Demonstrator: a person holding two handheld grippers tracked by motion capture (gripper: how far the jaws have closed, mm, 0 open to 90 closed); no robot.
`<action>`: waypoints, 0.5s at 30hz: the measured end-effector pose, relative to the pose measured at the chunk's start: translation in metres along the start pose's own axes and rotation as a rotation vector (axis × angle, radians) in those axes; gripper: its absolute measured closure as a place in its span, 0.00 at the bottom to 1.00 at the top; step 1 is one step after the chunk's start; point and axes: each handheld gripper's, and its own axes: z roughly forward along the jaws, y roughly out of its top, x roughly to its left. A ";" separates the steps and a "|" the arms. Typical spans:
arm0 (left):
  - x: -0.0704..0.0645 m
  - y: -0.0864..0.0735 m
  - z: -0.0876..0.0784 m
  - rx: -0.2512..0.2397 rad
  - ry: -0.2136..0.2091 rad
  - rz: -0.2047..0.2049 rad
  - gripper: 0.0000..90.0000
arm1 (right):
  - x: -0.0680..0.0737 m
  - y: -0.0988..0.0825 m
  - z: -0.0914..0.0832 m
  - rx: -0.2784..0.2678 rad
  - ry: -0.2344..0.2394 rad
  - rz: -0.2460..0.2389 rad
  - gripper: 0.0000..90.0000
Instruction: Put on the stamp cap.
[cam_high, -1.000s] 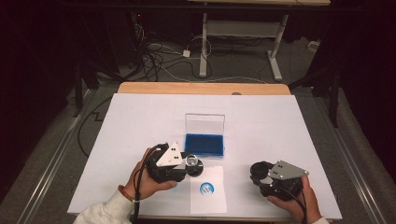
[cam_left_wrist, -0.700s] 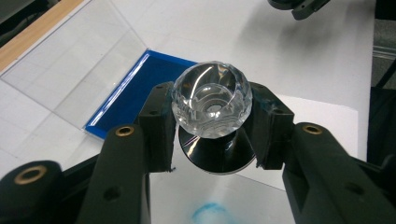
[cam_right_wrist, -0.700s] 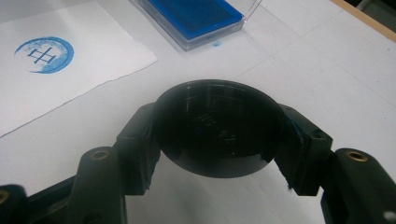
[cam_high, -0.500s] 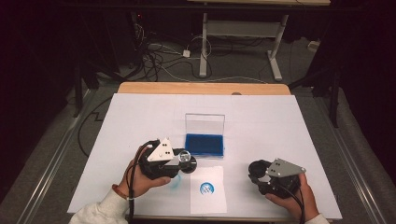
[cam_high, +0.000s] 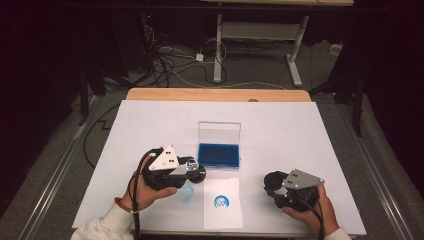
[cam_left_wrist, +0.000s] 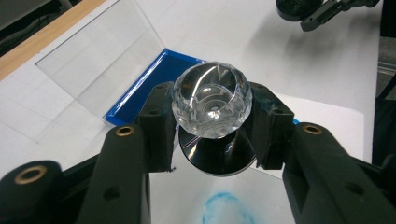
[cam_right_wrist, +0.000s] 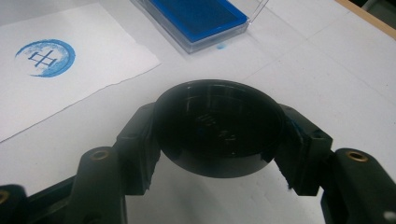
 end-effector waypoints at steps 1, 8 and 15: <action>0.000 0.000 0.000 0.001 0.003 0.002 0.61 | 0.000 0.000 0.000 0.001 0.001 0.001 0.43; 0.004 -0.003 -0.001 0.005 0.014 -0.010 0.61 | 0.000 0.000 0.003 0.000 0.009 -0.006 0.43; 0.004 0.001 0.001 0.000 0.017 -0.006 0.61 | 0.002 0.000 0.004 -0.001 0.019 -0.008 0.43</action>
